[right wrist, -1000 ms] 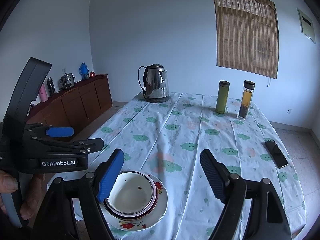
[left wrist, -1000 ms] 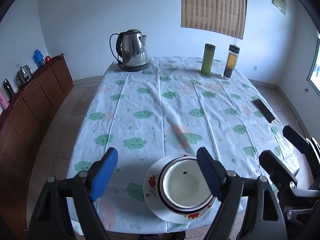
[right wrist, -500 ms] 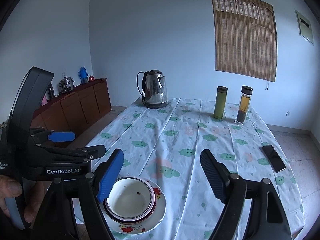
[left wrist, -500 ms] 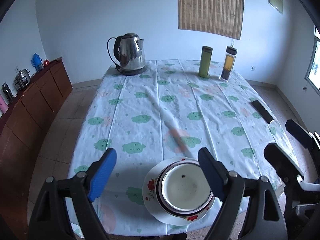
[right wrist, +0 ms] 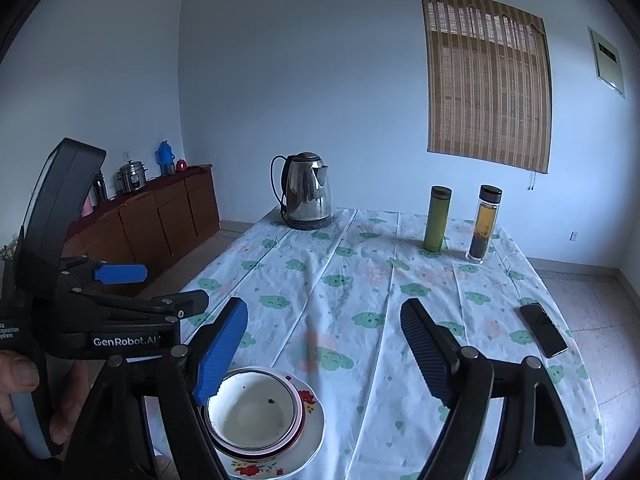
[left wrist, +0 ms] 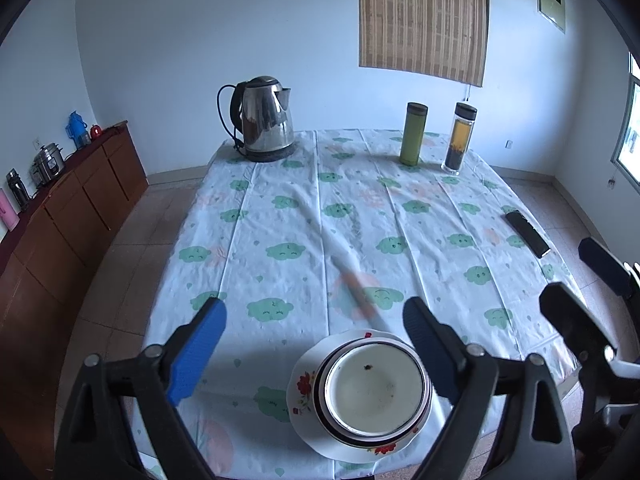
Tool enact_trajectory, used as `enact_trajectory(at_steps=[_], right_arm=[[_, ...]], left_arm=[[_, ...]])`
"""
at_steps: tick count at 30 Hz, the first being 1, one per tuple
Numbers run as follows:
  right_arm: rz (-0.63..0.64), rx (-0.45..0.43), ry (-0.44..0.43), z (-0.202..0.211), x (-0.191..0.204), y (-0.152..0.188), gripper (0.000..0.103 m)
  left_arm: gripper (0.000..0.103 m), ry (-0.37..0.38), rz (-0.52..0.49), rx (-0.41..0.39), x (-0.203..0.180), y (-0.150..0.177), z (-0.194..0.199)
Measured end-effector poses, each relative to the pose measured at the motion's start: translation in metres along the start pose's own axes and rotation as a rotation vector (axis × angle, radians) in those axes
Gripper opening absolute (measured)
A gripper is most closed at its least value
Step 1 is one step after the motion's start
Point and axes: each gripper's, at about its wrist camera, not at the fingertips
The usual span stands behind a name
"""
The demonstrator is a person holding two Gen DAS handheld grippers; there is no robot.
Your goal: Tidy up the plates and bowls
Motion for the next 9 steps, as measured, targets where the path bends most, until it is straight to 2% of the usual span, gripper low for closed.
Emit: enact_trajectory(at_steps=[9], right_arm=[[-0.018, 0.009, -0.002, -0.0041, -0.0073, 0.0019, 0.081]], left_arm=[[0.093, 0.009, -0.025, -0.003, -0.0082, 0.0008, -0.0046]])
Point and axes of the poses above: each gripper's, at about its wrist camera, not at the fingertips, and z roughly against the way its jaws point, x to its left, y to its underside, and after that the axes turned 3 degrees about -y, right-handed
